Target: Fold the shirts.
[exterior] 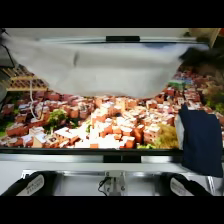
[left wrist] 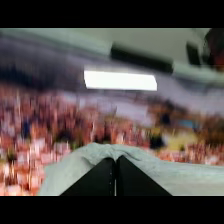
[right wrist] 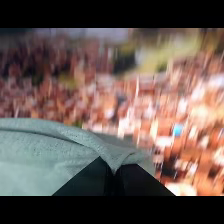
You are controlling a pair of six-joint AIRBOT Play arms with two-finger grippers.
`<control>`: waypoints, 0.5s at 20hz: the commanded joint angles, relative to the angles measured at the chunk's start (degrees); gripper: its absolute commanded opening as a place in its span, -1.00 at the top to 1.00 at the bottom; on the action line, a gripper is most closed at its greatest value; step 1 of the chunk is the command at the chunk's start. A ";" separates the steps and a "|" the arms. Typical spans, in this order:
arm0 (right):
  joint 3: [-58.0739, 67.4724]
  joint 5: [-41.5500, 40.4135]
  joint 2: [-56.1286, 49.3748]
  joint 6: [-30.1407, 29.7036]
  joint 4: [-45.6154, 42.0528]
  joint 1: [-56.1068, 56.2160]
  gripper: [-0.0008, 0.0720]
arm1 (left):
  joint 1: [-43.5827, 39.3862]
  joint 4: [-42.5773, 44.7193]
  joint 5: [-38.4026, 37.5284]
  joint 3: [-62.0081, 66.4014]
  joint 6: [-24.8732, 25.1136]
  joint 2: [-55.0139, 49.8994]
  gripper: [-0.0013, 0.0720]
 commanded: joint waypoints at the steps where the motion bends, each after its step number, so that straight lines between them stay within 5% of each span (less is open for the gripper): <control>1: 12.55 -9.51 16.41 -2.67 -10.38 -0.90 0.78 | 0.07 0.26 4.92 21.05 -1.60 9.44 0.86; 7: 13.11 -10.99 34.47 0.68 -20.98 -0.90 0.78 | 0.07 12.50 2.97 21.40 -12.41 22.64 0.86; 10: 13.09 -4.96 35.56 1.51 -22.10 -0.90 0.78 | 0.07 14.03 0.68 21.35 -12.44 23.37 0.86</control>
